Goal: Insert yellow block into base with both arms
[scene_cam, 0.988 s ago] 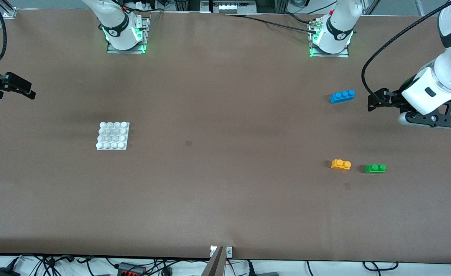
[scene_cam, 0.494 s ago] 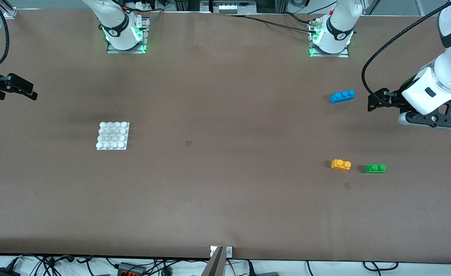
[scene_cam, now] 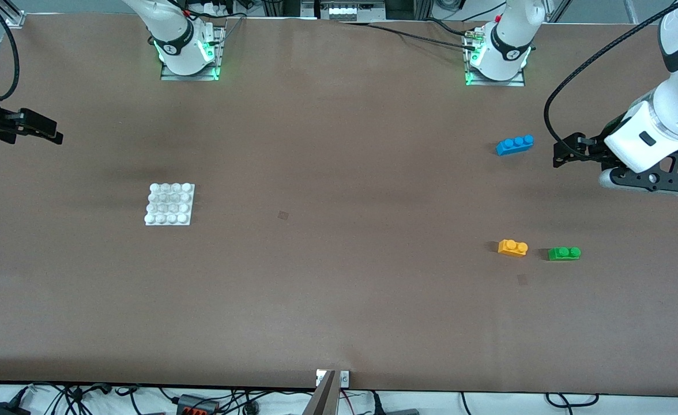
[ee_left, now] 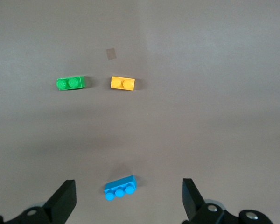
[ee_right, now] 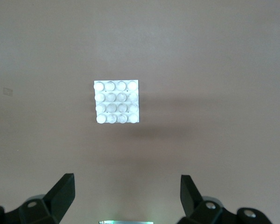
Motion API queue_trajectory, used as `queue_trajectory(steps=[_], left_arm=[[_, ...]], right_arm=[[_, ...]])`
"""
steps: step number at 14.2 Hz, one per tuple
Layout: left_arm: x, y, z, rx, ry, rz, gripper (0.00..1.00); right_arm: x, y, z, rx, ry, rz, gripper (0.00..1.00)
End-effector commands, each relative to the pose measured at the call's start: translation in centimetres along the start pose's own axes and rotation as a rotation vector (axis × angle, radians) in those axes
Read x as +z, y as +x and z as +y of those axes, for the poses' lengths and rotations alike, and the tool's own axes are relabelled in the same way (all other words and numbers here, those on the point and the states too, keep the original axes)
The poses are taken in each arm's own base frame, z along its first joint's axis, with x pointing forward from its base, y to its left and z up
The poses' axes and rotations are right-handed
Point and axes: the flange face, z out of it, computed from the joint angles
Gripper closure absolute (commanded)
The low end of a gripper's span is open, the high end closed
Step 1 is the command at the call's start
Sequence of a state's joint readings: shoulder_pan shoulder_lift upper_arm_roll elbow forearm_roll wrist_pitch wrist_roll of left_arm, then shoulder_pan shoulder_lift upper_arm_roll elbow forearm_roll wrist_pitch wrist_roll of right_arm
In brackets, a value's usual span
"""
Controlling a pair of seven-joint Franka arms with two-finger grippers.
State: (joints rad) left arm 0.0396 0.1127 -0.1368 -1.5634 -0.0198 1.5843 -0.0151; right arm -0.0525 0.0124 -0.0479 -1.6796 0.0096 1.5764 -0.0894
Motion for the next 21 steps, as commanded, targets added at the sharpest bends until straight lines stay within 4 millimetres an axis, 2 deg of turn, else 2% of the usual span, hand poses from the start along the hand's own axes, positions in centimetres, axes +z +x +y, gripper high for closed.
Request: queue_trajectory(steps=[1, 2, 3, 4, 7, 9, 10, 13, 16, 19, 21], left_arm=[[-0.5, 0.1, -0.4, 0.013, -0.025, -0.004, 0.00], [-0.5, 0.1, -0.5, 0.012, -0.025, -0.004, 0.00], [-0.4, 0.1, -0.4, 0.013, -0.024, -0.006, 0.00], [-0.5, 0.1, -0.5, 0.012, -0.025, -0.006, 0.00], [-0.5, 0.1, -0.5, 0.012, -0.025, -0.006, 0.00], [-0.5, 0.1, -0.5, 0.012, -0.026, -0.006, 0.00], [-0.5, 0.1, -0.5, 0.012, -0.026, -0.006, 0.00], [-0.4, 0.2, -0.5, 0.012, -0.025, -0.007, 0.00], [-0.4, 0.2, -0.4, 0.013, -0.025, -0.007, 0.00], [-0.4, 0.2, -0.4, 0.013, -0.026, -0.007, 0.00], [-0.1, 0.2, -0.4, 0.013, -0.027, -0.017, 0.00]], right_arm=[[-0.5, 0.1, 0.5, -0.005, -0.010, -0.014, 0.00], [-0.3, 0.4, 0.7, 0.003, 0.003, -0.007, 0.00], [2.4, 2.2, 0.8, -0.001, -0.004, -0.039, 0.00], [2.5, 2.9, 0.9, -0.027, -0.009, -0.036, 0.00], [3.0, 3.1, 0.2, -0.064, -0.008, -0.057, 0.00], [4.3, 2.5, -0.2, -0.067, -0.002, -0.115, 0.00], [5.7, 2.4, -0.3, -0.069, 0.001, -0.141, 0.00], [11.3, 2.2, -0.7, -0.077, 0.002, -0.171, 0.00], [17.8, 2.4, -0.3, -0.067, 0.001, -0.075, 0.00], [23.6, 3.5, -0.4, -0.024, 0.035, 0.045, 0.00], [27.2, 4.1, -0.6, -0.010, 0.064, 0.007, 0.00]])
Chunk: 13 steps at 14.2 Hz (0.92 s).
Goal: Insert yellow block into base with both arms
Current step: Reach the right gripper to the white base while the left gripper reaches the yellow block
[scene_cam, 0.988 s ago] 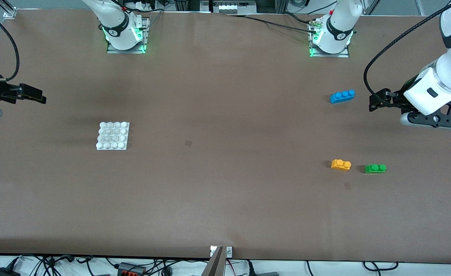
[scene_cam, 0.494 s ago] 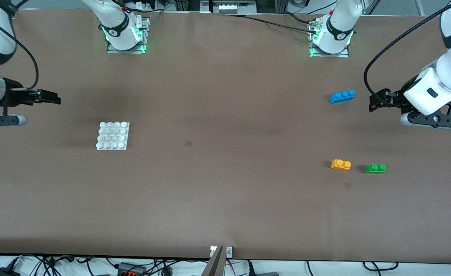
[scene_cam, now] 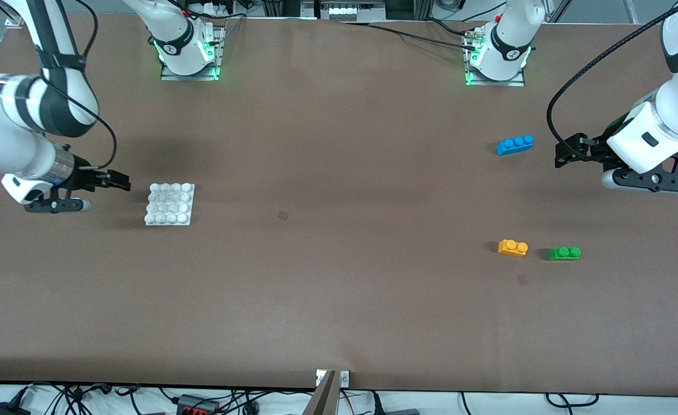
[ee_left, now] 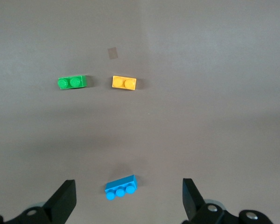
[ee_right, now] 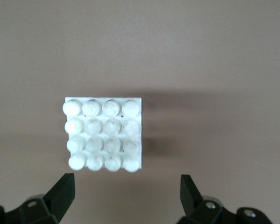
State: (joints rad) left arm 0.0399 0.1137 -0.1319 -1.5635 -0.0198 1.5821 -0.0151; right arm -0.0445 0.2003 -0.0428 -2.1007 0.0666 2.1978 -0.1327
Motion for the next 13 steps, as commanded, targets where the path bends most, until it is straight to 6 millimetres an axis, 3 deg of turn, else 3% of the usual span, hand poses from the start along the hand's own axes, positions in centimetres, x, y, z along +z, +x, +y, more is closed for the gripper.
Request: queue_trajectory(steps=[1, 3, 5, 6, 8, 12, 13], left_arm=[[0.8, 0.6, -0.1, 0.018, -0.034, -0.032, 0.00], [3.3, 2.0, 0.0, 0.020, -0.054, -0.067, 0.00], [7.8, 4.5, 0.3, 0.023, -0.077, -0.100, 0.00], [9.7, 6.0, 0.4, 0.021, -0.085, -0.069, 0.00], [15.7, 8.9, 0.1, 0.018, -0.085, -0.066, 0.00], [25.2, 12.3, -3.3, -0.002, -0.022, -0.029, 0.00], [26.5, 12.5, -3.4, -0.014, -0.022, -0.039, 0.00]], right_arm=[[4.6, 0.4, -0.1, 0.026, 0.052, -0.044, 0.00], [7.7, 0.8, -0.2, 0.029, 0.106, -0.072, 0.00], [9.8, 1.5, 0.2, -0.032, 0.098, -0.044, 0.00], [10.5, 1.7, 0.4, -0.066, 0.091, -0.024, 0.00], [11.5, 1.8, 0.6, -0.086, 0.085, -0.015, 0.00], [12.8, 1.5, 0.5, -0.085, 0.088, -0.038, 0.00], [13.0, 1.5, 0.2, -0.089, 0.090, -0.043, 0.09]])
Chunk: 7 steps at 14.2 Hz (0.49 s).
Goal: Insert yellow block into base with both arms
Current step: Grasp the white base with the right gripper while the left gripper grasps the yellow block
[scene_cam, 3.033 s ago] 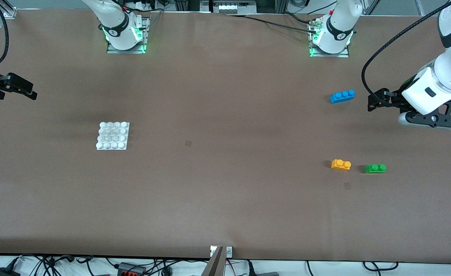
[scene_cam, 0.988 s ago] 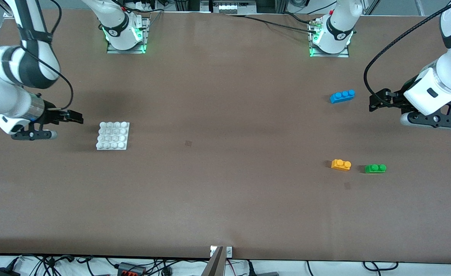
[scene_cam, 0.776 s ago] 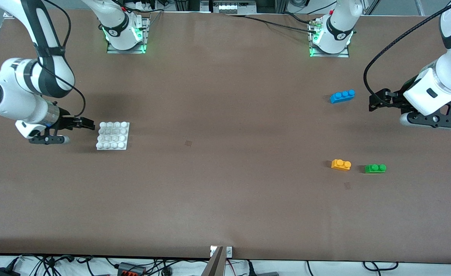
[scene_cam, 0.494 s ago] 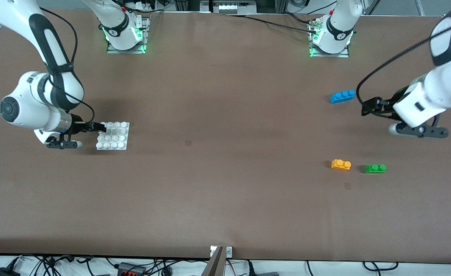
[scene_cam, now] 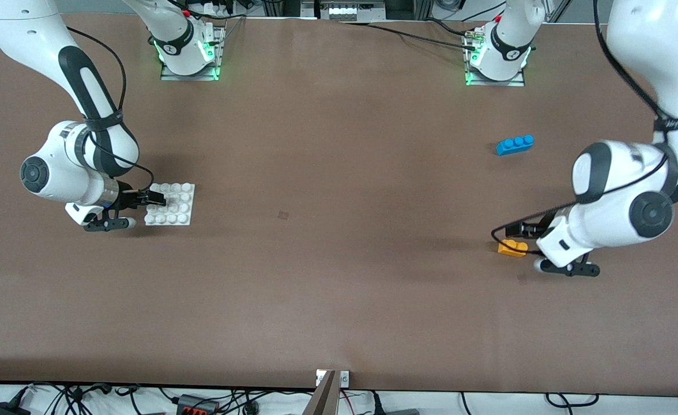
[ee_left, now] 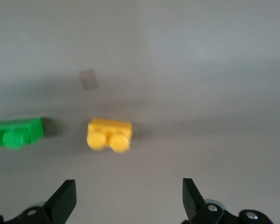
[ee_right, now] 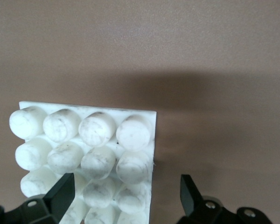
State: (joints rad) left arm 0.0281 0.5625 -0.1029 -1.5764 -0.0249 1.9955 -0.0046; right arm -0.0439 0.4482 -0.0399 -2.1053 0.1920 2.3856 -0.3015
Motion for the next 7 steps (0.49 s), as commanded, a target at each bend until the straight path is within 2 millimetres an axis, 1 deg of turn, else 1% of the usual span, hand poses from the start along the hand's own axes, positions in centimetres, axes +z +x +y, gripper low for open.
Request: queue_trajectory(steps=[1, 2, 3, 4, 5, 7], left_arm=[[2.3, 1.1, -1.2, 0.013, 0.031, -0.002, 0.00], [3.1, 1.2, -1.8, 0.008, 0.036, -0.004, 0.00], [3.3, 1.4, -2.3, 0.011, 0.041, 0.007, 0.00], [3.7, 1.6, -2.5, 0.011, 0.043, 0.012, 0.00], [4.5, 1.6, -2.4, 0.021, 0.053, 0.004, 0.00], [5.2, 1.9, -2.7, 0.029, 0.068, 0.018, 0.00]], right_arm=[[0.8, 0.2, -0.6, -0.027, 0.018, -0.002, 0.20], [0.8, 0.2, -0.6, -0.027, 0.019, -0.003, 0.31], [1.1, 0.2, -0.7, -0.025, 0.022, -0.006, 0.38], [1.3, 0.2, -0.8, -0.007, 0.039, -0.003, 0.39], [1.7, 0.2, -0.8, 0.006, 0.053, -0.005, 0.39], [1.6, 0.2, -0.8, 0.001, 0.054, -0.004, 0.39]])
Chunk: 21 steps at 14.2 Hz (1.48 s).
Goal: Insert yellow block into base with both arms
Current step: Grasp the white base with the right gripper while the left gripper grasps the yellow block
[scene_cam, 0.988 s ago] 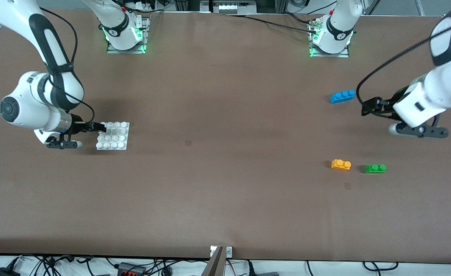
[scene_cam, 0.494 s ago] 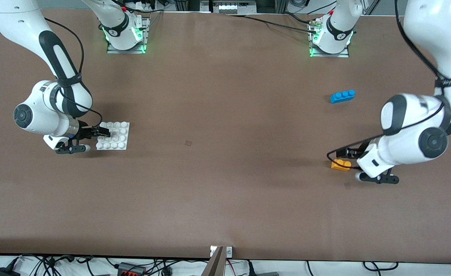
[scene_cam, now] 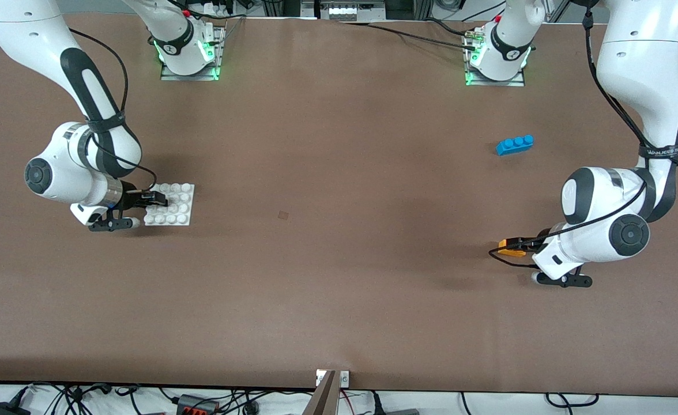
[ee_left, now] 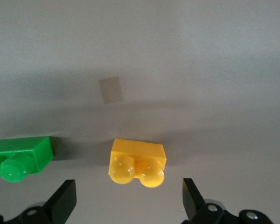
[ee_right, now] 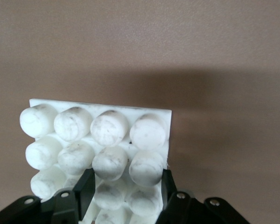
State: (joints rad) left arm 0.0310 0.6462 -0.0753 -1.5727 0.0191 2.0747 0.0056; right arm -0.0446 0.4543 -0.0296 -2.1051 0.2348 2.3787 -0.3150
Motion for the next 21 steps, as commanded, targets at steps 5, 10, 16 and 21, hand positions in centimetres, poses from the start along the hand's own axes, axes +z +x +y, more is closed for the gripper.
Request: queue_trajectory(steps=[5, 10, 16, 21], left_arm=[[3.7, -0.2, -0.5, 0.026, 0.020, 0.015, 0.00], [4.5, -0.6, -0.4, 0.025, 0.016, 0.024, 0.00], [5.5, -0.9, 0.2, 0.024, 0.007, 0.012, 0.00], [5.8, -1.4, 0.8, 0.025, 0.001, 0.003, 0.00]], right_arm=[[1.4, 0.3, -1.5, -0.047, 0.029, -0.009, 0.41], [3.0, 0.7, -6.4, -0.127, 0.021, -0.034, 0.41], [6.6, 1.6, -16.3, -0.170, 0.097, -0.051, 0.43], [8.6, 1.7, -25.7, -0.165, 0.090, -0.062, 0.44]])
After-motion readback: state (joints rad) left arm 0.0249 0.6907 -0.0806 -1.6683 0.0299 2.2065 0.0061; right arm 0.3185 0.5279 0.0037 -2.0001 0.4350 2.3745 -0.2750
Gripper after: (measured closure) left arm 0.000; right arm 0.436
